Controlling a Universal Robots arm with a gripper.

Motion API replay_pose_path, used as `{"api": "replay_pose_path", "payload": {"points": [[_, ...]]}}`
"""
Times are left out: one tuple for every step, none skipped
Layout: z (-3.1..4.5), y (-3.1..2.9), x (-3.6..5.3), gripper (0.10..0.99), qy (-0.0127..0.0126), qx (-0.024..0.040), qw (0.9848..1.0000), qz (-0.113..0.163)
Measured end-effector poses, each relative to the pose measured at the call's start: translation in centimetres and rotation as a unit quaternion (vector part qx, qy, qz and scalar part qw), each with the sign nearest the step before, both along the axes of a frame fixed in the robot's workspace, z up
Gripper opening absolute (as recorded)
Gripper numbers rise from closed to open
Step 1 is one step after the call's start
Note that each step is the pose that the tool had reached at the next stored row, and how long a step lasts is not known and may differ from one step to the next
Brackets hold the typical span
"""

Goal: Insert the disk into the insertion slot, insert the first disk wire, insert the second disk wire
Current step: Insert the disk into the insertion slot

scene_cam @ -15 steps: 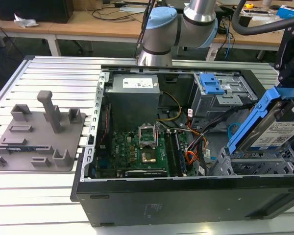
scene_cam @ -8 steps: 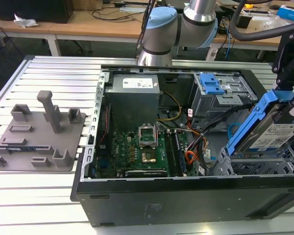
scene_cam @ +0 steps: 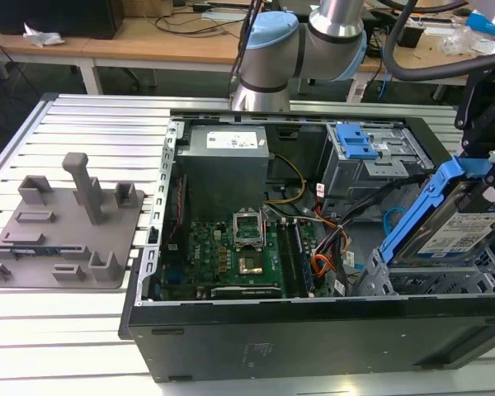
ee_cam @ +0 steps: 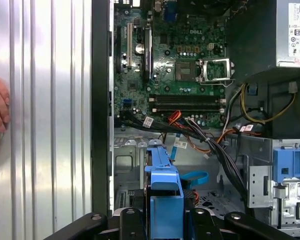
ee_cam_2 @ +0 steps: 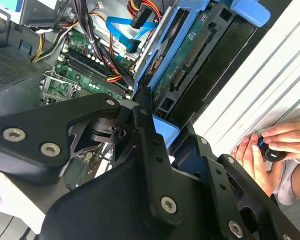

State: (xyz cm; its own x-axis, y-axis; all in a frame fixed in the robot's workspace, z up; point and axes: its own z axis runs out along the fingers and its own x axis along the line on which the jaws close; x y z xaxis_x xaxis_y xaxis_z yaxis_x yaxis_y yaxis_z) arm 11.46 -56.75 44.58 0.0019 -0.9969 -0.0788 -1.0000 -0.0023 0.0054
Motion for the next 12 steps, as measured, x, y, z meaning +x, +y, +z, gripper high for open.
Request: {"api": "replay_pose_path", "payload": {"points": [[-0.27,0.00,0.00,0.365,0.0003,0.0000,1.0000,0.000],[-0.52,0.00,0.00,0.365,0.0005,0.0000,1.0000,0.000],[-0.66,0.00,0.00,0.365,0.0007,0.0000,1.0000,0.000],[-0.82,0.00,0.00,0.365,0.0008,0.0000,1.0000,0.000],[-1.28,0.00,0.00,0.365,0.0010,-0.0001,1.0000,0.000],[-1.51,0.00,0.00,0.365,0.0011,0.0000,1.0000,0.000],[-1.70,0.00,0.00,0.365,0.0012,0.0000,1.0000,0.000],[-1.88,0.00,0.00,0.365,0.0012,0.0000,1.0000,0.000],[-2.07,0.00,0.00,0.365,0.0013,0.0000,1.0000,0.000],[-2.29,0.00,0.00,0.365,0.0013,0.0000,1.0000,0.000],[-2.48,0.00,0.00,0.365,0.0014,0.0000,1.0000,0.000],[-2.71,0.00,0.00,0.365,0.0014,0.0000,1.0000,0.000]]}}
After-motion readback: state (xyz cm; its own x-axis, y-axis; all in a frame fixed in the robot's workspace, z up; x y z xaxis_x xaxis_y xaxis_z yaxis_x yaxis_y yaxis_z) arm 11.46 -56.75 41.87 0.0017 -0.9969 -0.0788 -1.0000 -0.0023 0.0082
